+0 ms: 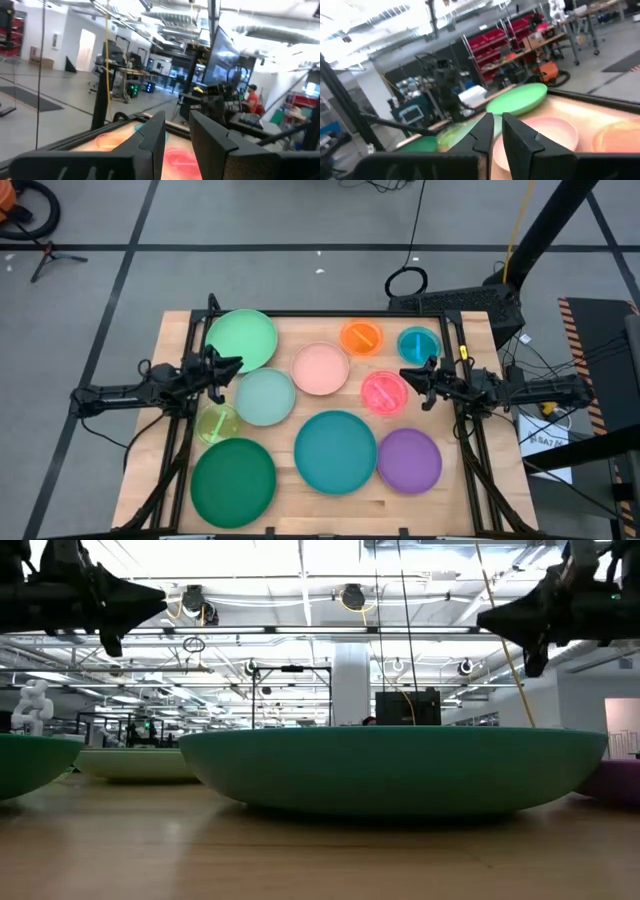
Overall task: Stack plastic plates
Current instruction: Stack the light green plate on top of the blue plate
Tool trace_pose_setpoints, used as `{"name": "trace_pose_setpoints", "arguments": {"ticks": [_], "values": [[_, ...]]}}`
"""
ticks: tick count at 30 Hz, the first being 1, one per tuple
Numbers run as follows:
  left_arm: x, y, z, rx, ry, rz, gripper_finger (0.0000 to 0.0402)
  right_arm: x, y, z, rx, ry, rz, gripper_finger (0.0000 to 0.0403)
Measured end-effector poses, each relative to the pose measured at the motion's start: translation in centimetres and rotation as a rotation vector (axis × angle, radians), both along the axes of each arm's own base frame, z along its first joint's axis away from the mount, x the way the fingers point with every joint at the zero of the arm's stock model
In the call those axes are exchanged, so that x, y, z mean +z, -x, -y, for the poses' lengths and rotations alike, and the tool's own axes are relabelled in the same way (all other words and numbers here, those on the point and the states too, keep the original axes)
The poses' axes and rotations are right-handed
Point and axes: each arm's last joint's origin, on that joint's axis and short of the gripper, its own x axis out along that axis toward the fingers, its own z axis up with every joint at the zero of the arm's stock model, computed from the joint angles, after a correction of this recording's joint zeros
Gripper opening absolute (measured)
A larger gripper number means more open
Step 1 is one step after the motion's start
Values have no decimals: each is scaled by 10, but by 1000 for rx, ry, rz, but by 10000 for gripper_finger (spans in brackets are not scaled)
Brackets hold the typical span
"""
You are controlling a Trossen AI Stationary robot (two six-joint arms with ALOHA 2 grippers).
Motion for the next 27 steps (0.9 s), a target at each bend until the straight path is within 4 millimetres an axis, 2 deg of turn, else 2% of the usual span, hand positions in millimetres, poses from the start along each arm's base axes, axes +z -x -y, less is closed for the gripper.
{"name": "trace_pose_setpoints", "arguments": {"ticks": [2,8,13,18,27], "values": [[1,0,0,1,-2,13,94,-6,-5,0,-15,5,-75,34],[3,1,0,27,-71,5,94,14,-22,3,-139,28,-153,34],[9,4,-3,110,-125,44,94,35,-42,3,-175,47,-196,34],[23,7,-6,158,-171,17,94,50,-70,8,-215,57,-260,34],[63,22,-7,234,-322,-184,94,74,-134,28,-291,72,-372,34]]}}
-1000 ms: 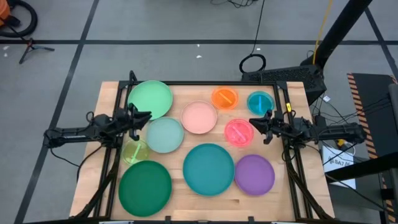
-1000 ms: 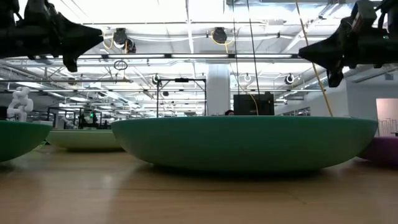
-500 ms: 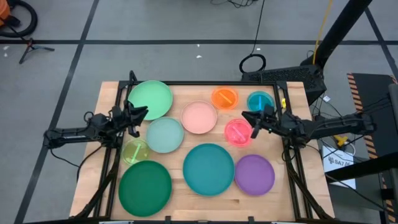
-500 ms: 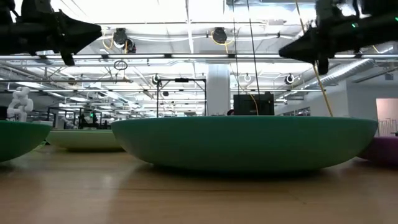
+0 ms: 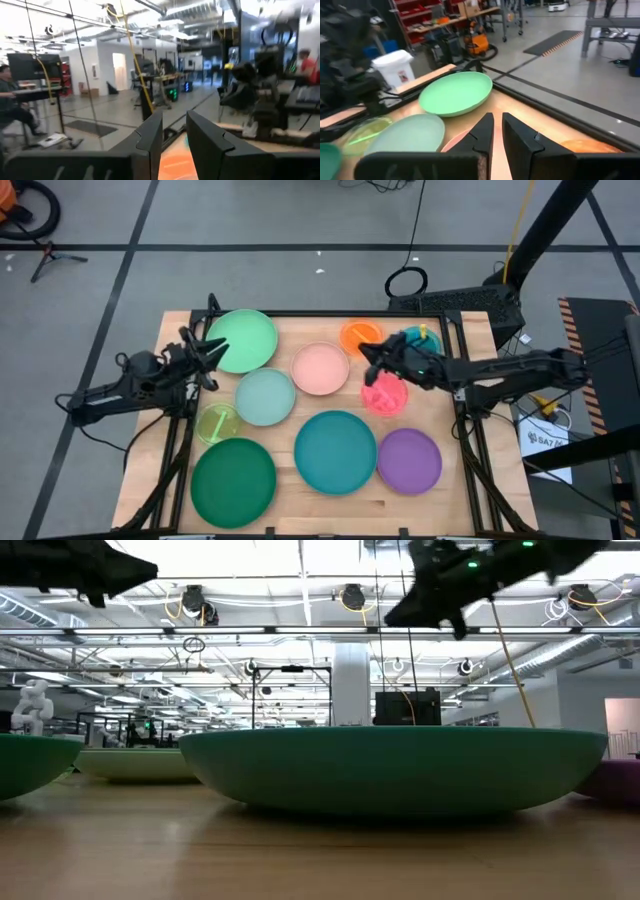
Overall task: Stack plastic plates
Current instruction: Stack the light green plate on top of the blue plate
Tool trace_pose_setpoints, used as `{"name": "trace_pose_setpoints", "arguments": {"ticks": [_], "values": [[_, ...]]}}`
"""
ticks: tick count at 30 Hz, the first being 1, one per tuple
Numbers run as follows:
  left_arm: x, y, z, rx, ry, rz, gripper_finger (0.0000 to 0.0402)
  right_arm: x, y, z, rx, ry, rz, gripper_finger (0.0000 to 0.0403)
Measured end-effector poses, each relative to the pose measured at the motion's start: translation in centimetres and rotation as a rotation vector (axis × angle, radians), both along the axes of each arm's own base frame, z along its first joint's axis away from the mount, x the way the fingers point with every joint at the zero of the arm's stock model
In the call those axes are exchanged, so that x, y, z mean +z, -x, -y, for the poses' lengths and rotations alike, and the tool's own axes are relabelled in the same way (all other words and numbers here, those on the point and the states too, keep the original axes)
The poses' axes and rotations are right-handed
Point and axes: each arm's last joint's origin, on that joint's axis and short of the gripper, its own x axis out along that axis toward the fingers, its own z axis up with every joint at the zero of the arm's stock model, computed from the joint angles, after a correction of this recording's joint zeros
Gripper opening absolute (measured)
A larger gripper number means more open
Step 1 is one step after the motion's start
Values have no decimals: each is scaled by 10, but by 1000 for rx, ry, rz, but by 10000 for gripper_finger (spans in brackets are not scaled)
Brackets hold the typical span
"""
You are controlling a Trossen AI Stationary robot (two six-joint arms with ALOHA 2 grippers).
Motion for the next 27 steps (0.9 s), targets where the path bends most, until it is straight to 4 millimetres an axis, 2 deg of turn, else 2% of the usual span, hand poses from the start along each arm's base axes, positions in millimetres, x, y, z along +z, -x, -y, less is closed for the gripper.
{"name": "trace_pose_setpoints", "arguments": {"ticks": [4,13,20,27], "values": [[9,5,0,34,-29,-47,94,9,-29,13,-27,2,-34,34],[11,7,-2,66,-44,-67,94,23,-99,46,100,-66,-44,34],[10,7,-2,60,-17,-60,94,22,-155,70,113,-45,-89,34],[10,7,-2,58,-9,-56,94,13,-197,96,83,-39,-102,34]]}}
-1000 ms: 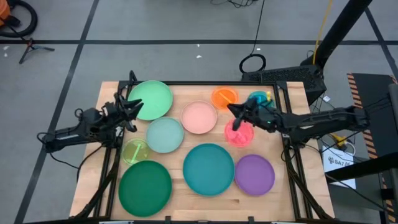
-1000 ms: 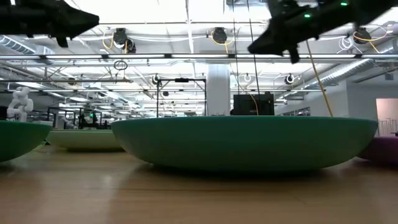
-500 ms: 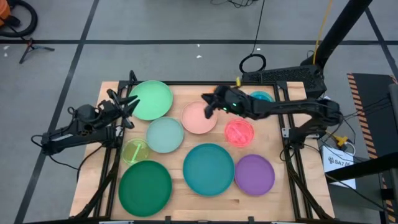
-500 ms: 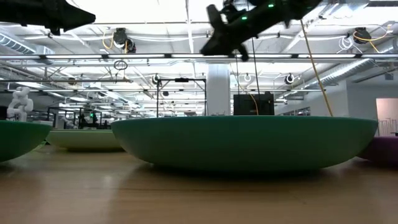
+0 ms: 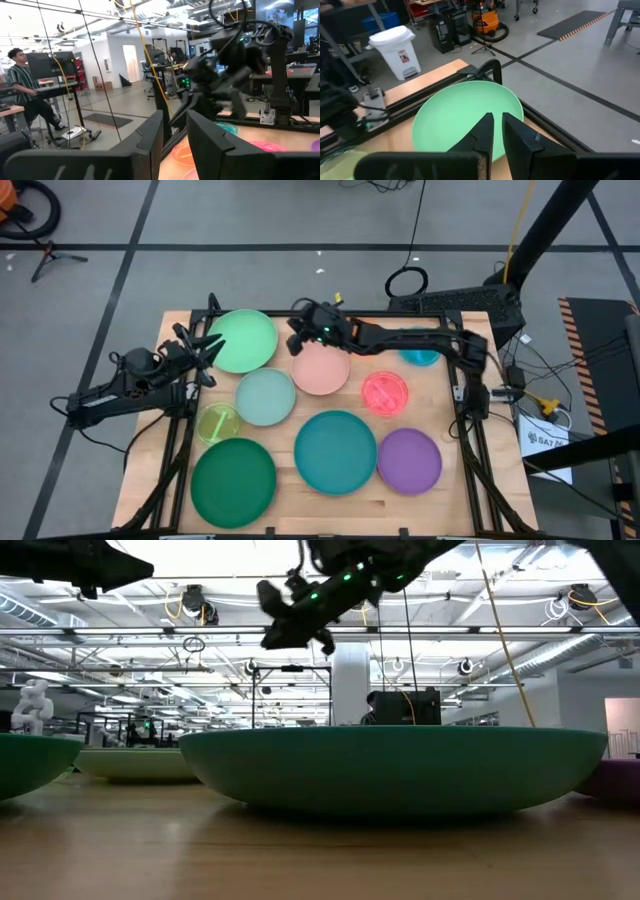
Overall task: Stack plastic plates
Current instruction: Stack the light green plate on top of the blue plate
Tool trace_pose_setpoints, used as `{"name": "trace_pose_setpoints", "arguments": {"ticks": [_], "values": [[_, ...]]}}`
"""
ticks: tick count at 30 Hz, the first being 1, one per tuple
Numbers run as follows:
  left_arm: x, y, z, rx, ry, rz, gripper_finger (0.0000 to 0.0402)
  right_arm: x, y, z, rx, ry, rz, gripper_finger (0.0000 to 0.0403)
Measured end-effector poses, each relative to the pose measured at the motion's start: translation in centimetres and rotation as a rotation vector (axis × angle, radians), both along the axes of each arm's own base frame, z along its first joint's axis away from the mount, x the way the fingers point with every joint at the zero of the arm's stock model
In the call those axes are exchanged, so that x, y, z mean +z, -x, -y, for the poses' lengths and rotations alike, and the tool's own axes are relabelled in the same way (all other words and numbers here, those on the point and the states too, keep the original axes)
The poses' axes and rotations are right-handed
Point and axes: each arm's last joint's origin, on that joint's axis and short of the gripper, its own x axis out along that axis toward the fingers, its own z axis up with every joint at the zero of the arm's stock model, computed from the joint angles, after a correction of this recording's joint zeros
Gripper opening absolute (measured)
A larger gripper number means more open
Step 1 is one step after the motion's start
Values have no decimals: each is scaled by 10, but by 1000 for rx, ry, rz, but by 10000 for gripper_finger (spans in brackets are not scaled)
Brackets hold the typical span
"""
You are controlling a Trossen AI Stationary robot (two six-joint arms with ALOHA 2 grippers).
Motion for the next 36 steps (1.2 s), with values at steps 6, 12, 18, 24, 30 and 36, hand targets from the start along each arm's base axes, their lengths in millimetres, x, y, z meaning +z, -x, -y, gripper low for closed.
{"name": "trace_pose_setpoints", "arguments": {"ticks": [6,12,18,24,30,36], "values": [[0,0,0,0,-1,-2,94,-10,-32,23,41,-45,-7,34],[0,0,0,2,-8,-5,94,-27,-61,45,24,-99,-76,34],[0,0,0,2,-9,-5,94,-54,-76,68,-52,-212,-133,34],[0,0,0,2,-8,-9,94,-84,-74,80,-116,-326,-174,34],[0,0,0,2,-11,-11,94,-99,-73,81,-98,-422,-211,34],[0,0,0,3,-15,-14,94,-98,-74,76,-85,-416,-221,78]]}}
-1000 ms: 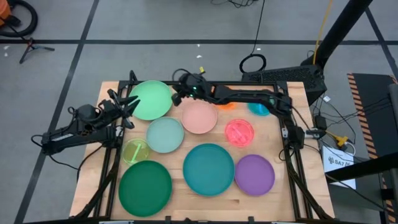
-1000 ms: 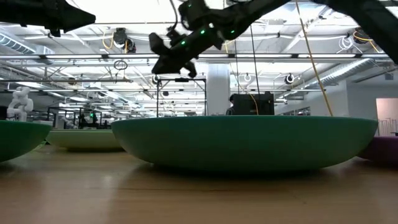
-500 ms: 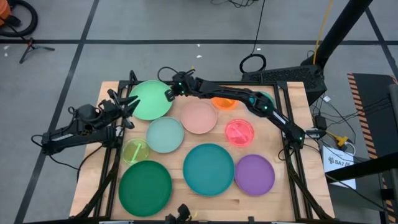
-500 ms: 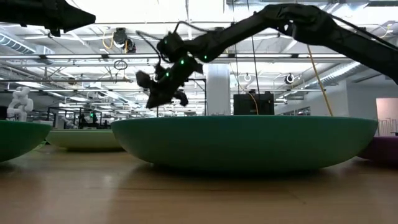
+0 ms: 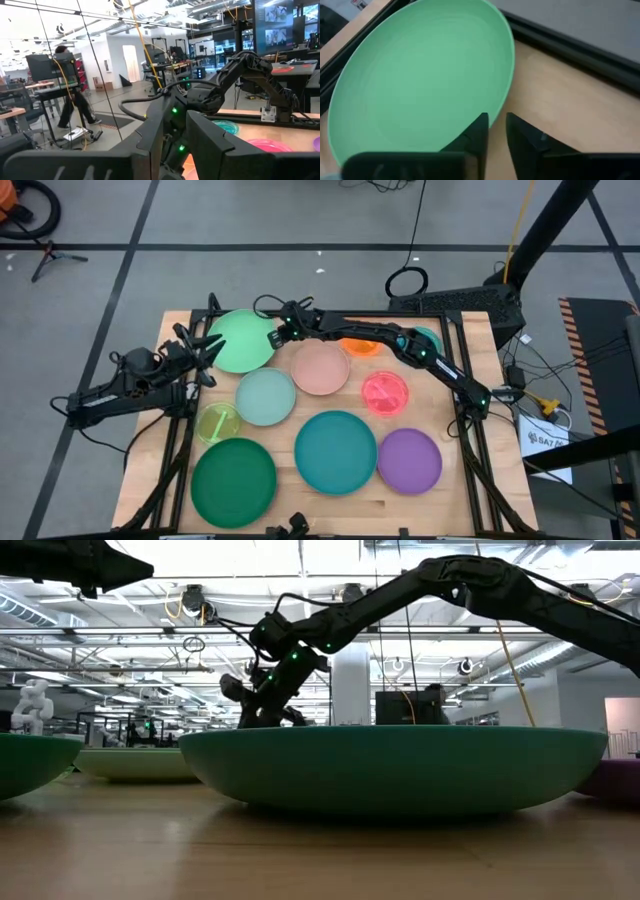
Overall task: Stack plastic plates
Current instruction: Stack the light green plate on top of the blue plate
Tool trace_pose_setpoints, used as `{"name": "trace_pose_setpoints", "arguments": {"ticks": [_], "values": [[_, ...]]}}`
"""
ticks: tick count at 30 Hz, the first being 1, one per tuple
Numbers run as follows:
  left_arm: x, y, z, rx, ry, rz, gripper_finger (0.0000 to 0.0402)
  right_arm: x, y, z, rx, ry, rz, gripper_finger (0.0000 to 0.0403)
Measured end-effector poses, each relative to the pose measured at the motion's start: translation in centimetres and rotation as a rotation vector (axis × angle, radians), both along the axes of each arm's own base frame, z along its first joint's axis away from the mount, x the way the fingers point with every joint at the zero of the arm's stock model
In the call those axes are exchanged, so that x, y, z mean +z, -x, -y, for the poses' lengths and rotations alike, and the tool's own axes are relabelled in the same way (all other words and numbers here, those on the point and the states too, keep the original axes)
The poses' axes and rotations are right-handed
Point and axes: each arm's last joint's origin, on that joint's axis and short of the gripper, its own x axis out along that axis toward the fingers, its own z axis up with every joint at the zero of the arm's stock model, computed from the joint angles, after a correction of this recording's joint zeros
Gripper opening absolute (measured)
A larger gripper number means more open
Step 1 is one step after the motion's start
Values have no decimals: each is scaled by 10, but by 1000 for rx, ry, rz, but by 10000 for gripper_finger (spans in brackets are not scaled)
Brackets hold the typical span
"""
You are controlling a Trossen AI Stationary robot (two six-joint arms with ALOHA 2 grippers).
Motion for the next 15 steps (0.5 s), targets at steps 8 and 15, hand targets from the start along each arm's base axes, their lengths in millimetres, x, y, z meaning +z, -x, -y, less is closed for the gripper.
{"name": "trace_pose_setpoints", "arguments": {"ticks": [8,15], "values": [[0,0,0,0,0,0,94,-1,-1,-3,-22,-26,6,177],[0,0,0,0,0,0,94,-2,-2,-10,-15,-43,-7,202]]}}
